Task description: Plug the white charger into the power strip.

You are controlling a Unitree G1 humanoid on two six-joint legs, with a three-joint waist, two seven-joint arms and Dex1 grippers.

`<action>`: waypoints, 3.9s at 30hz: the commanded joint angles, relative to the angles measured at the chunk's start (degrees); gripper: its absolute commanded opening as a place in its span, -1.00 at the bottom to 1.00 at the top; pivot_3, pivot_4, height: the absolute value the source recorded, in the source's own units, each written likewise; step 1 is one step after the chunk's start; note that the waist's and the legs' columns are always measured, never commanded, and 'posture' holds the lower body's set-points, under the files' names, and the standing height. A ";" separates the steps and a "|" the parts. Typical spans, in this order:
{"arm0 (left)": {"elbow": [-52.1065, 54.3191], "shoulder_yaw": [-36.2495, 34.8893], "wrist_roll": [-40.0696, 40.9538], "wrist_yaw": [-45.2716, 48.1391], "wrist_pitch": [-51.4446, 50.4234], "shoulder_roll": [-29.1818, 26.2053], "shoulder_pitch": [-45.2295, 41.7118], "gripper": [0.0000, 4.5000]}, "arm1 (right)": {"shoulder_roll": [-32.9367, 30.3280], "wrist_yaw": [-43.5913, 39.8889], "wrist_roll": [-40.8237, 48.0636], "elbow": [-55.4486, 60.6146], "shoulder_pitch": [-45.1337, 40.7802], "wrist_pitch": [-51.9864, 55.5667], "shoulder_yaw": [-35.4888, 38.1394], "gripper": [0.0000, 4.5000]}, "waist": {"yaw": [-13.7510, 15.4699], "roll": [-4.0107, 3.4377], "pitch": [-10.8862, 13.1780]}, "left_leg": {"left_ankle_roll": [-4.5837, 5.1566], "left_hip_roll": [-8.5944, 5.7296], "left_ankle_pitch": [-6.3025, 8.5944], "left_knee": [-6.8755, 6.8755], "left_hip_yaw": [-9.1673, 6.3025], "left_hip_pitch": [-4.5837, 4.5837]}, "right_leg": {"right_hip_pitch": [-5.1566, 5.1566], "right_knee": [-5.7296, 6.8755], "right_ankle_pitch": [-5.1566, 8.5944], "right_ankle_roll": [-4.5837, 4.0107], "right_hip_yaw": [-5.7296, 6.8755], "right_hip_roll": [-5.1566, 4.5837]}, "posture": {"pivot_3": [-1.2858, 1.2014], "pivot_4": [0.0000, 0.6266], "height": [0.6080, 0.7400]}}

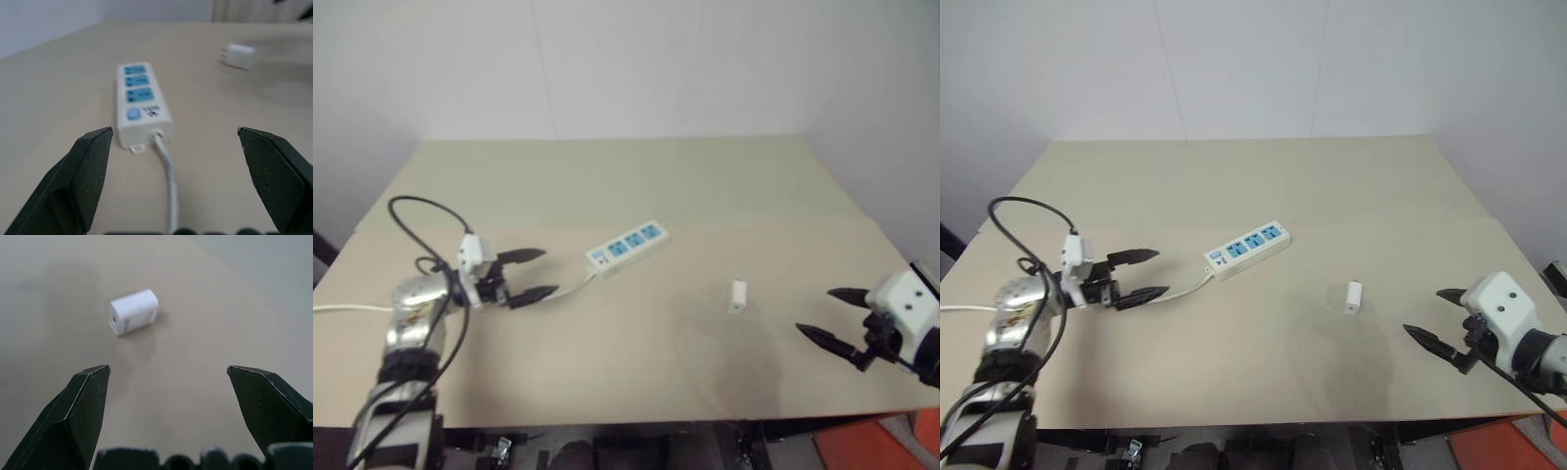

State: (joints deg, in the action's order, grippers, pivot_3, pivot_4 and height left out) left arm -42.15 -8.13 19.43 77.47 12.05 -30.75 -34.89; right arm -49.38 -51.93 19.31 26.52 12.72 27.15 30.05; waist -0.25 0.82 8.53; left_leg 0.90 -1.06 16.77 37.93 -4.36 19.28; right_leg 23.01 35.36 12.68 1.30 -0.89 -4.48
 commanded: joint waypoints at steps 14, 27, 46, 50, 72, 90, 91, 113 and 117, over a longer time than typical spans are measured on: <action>-29.96 2.35 -12.33 -10.99 15.22 10.17 -16.63 0.99 | 5.65 11.98 0.01 13.90 2.45 6.06 -3.27 1.00 | -0.28 0.06 0.03 | 0.01 -0.04 0.00 0.00 -0.01 0.07 | 0.02 -0.12 -0.01 0.06 0.00 0.00 | 0.03 -0.52 1.00; -33.08 1.33 -15.01 -18.32 12.88 14.03 -17.03 0.99 | 6.69 14.92 -0.44 15.65 4.19 6.58 -3.81 1.00 | -0.40 0.07 0.03 | 0.01 -0.05 0.00 0.00 0.00 0.04 | 0.01 -0.05 -0.02 0.08 -0.01 0.01 | 0.03 -0.52 1.00; -34.03 2.31 -19.68 -20.48 12.47 15.60 -16.35 0.56 | 6.86 16.51 -2.12 15.37 4.13 6.58 -4.98 1.00 | 0.04 0.05 -0.01 | 0.00 -0.07 0.00 0.01 -0.01 -0.05 | -0.11 -0.04 -0.02 0.09 0.00 0.00 | 0.03 -0.52 1.00; -33.99 2.16 -19.92 -19.89 11.70 15.81 -16.47 0.45 | 7.17 16.72 -2.63 15.49 4.17 6.47 -5.47 1.00 | 0.06 0.05 -0.01 | 0.00 -0.07 0.00 0.01 -0.01 -0.07 | -0.27 -0.06 -0.01 0.10 0.01 0.00 | 0.03 -0.52 1.00; -19.07 12.21 -8.20 15.03 19.23 5.59 -8.94 0.45 | -14.10 -5.18 -10.44 0.65 -7.67 -21.81 -13.76 1.00 | -0.71 0.07 0.01 | 0.01 -0.03 0.00 0.02 0.01 -0.07 | -0.17 -0.10 -0.02 0.10 -0.01 0.01 | 0.03 -0.52 1.00; -5.16 20.22 2.97 15.02 14.33 4.65 -1.50 0.45 | -8.50 -26.53 -37.27 -55.61 -64.72 -98.29 -59.00 1.00 | -0.94 0.03 0.06 | 0.01 0.02 0.00 0.05 0.15 0.03 | 0.15 -0.20 -0.04 0.07 -0.09 0.02 | 0.03 -0.52 1.00; -4.69 20.02 3.01 15.02 14.04 4.75 -1.21 0.45 | -7.68 -25.76 -38.78 -57.45 -66.39 -100.05 -60.06 1.00 | -0.86 0.03 0.06 | 0.01 0.01 0.00 0.04 0.15 0.03 | 0.16 -0.19 -0.04 0.06 -0.09 0.02 | 0.03 -0.52 1.00; -0.74 15.90 1.18 14.99 11.32 6.02 0.94 0.45 | 1.33 -10.61 -57.82 -71.33 -79.42 -109.78 -71.76 1.00 | -0.98 -0.02 0.05 | -0.01 -0.01 -0.01 0.04 0.15 0.04 | 0.24 -0.13 -0.06 0.03 -0.14 0.00 | 0.03 -0.52 1.00; -0.61 15.63 0.47 15.02 11.26 5.87 0.99 0.45 | 1.95 -8.04 -60.36 -72.14 -80.04 -110.60 -72.67 1.00 | -1.01 -0.02 0.05 | -0.01 -0.02 -0.01 0.04 0.15 0.04 | 0.24 -0.12 -0.06 0.03 -0.15 0.00 | 0.03 -0.52 1.00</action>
State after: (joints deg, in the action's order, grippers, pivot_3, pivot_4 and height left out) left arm -44.80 8.68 19.59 92.33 23.43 -25.07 -33.69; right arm -47.41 -61.18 -40.11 -45.59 -65.38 -82.32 -42.48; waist -1.26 0.80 8.58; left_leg 0.88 -1.08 16.76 37.98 -4.21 19.32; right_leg 23.25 35.24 12.63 1.33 -1.04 -4.48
